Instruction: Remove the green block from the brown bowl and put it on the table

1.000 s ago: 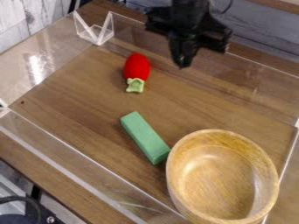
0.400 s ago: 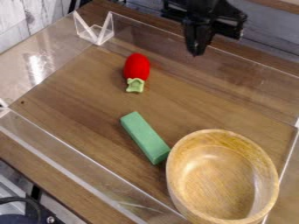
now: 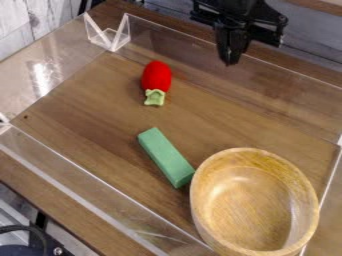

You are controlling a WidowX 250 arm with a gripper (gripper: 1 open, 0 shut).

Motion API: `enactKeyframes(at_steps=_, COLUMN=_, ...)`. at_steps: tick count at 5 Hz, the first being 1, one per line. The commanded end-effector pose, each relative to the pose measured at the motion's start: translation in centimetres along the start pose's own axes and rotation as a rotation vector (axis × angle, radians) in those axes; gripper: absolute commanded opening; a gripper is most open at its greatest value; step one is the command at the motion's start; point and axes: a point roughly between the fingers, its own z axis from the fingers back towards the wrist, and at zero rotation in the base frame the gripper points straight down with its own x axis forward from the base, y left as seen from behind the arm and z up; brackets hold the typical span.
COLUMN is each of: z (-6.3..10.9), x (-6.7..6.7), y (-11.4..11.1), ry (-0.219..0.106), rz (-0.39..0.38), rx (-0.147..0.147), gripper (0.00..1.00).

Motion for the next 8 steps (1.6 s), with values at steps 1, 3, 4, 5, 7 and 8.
enactKeyframes(at_steps=1, z=0.5, x=1.1, y=-0.7, ry=-0.022, rz=0.045, rx=0.004, gripper=0.00)
enactKeyframes(at_steps=3, z=-0.7, x=1.5, y=0.0, ry=-0.014, rz=0.146, rx=0.021, gripper=1.00)
enactKeyframes(at_steps=4, z=-0.7, x=1.4, y=1.4, ry=-0.010, rz=0.183, rx=0.026, gripper=1.00)
enactKeyframes(at_steps=5, z=-0.3, x=1.3, y=3.5, ry=-0.016, rz=0.220, rx=0.017, gripper=1.00)
enactKeyframes(at_steps=7, z=1.0, x=-0.7, y=8.8, ry=-0.051, rz=0.333, rx=0.024, gripper=1.00)
enactKeyframes(at_steps=8, z=2.6, x=-1.2, y=9.4, ry=-0.067, rz=0.300, rx=0.002, gripper=1.00)
